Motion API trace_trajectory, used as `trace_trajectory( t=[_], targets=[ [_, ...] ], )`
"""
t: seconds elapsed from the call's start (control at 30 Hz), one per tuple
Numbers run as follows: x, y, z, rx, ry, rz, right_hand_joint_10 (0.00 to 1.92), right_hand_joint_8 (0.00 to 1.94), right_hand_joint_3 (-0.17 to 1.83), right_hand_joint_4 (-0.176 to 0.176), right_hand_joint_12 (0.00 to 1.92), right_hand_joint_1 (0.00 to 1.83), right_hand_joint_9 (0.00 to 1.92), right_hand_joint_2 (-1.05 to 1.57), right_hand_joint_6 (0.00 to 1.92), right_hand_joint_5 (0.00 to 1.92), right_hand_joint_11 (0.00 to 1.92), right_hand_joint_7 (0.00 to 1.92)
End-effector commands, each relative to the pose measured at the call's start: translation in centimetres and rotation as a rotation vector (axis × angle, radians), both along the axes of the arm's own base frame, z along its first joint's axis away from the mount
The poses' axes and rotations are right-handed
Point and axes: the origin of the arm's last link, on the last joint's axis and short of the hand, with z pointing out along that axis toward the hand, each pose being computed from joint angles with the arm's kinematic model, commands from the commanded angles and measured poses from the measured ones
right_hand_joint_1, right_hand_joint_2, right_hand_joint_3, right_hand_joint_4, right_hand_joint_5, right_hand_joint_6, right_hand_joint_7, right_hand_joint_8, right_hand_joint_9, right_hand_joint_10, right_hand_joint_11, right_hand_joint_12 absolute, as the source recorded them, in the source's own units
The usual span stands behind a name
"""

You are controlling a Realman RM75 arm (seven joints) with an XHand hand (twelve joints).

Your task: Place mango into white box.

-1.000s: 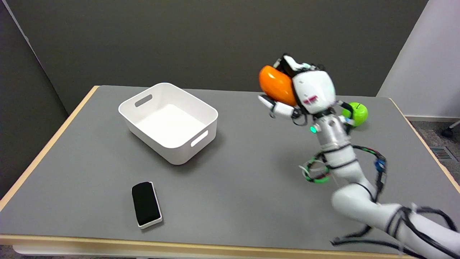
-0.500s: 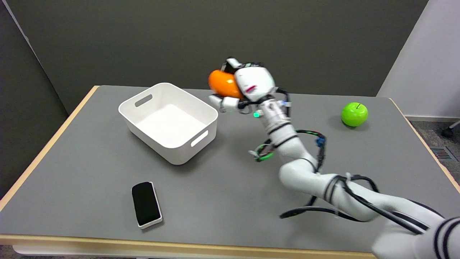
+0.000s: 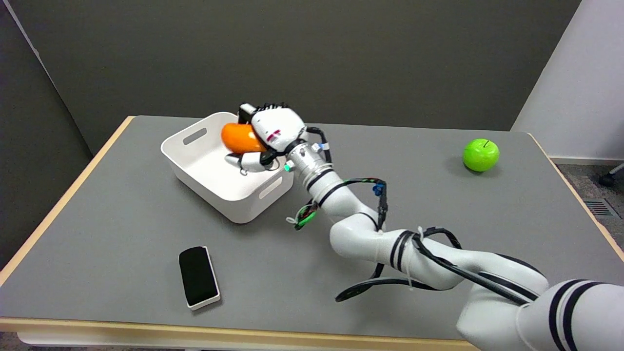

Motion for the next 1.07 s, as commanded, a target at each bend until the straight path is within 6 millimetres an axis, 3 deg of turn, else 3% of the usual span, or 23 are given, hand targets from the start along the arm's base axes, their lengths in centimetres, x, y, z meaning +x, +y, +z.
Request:
trace_trajectory(
  t=[0.03, 0.07, 0.1, 0.17, 0.23, 0.37, 0.5, 0.77, 0.93, 1.07],
  targets=[
    [-3.6, -1.5, -0.5, -0.006, -0.138, -0.239, 1.1, 0.99, 0.84, 0.038, 1.63, 0.47, 0.54, 0.8, 0.65, 0.32, 0.32, 0.52],
    [-3.7, -1.5, 0.0, -0.01, -0.157, -0.245, 0.82, 0.51, 0.84, 0.046, 1.39, 0.35, 0.33, 0.74, 0.43, 0.19, 0.21, 0.34],
    [-3.7, -1.6, 0.2, -0.012, -0.171, -0.248, 0.69, 0.3, 0.86, 0.049, 1.27, 0.29, 0.21, 0.7, 0.34, 0.13, 0.14, 0.24],
    [-3.8, -1.5, 0.9, -0.014, -0.204, -0.253, 0.55, 0.24, 0.91, 0.05, 1.15, 0.23, 0.09, 0.62, 0.29, 0.07, 0.03, 0.12],
    [-3.6, -1.4, 1.5, -0.017, -0.237, -0.245, 0.26, 0.15, 0.95, 0.059, 0.88, 0.14, 0.0, 0.54, 0.19, 0.01, 0.0, 0.0],
    [-2.3, -1.2, 4.1, -0.053, -0.298, -0.178, 0.01, 0.0, 0.78, 0.042, 0.66, 0.15, 0.0, 0.58, 0.07, 0.0, 0.0, 0.0],
    [0.2, -0.3, 7.8, -0.096, -0.384, -0.067, 0.0, 0.0, 0.89, 0.041, 0.62, 0.16, 0.0, 0.51, 0.03, 0.0, 0.0, 0.0],
    [6.0, 4.5, 23.0, -0.184, -0.91, 0.178, 0.0, 0.0, 0.87, 0.036, 0.53, 0.16, 0.0, 0.62, 0.08, 0.0, 0.0, 0.0],
    [6.8, 8.3, 30.9, -0.201, -1.157, 0.248, 0.04, 0.02, 0.8, 0.029, 0.45, 0.16, 0.0, 0.71, 0.13, 0.0, 0.0, 0.0],
    [5.5, 11.6, 34.9, -0.188, -1.265, 0.304, 0.15, 0.13, 1.01, 0.039, 0.48, 0.24, 0.0, 0.66, 0.17, 0.02, 0.0, 0.0]
  ],
)
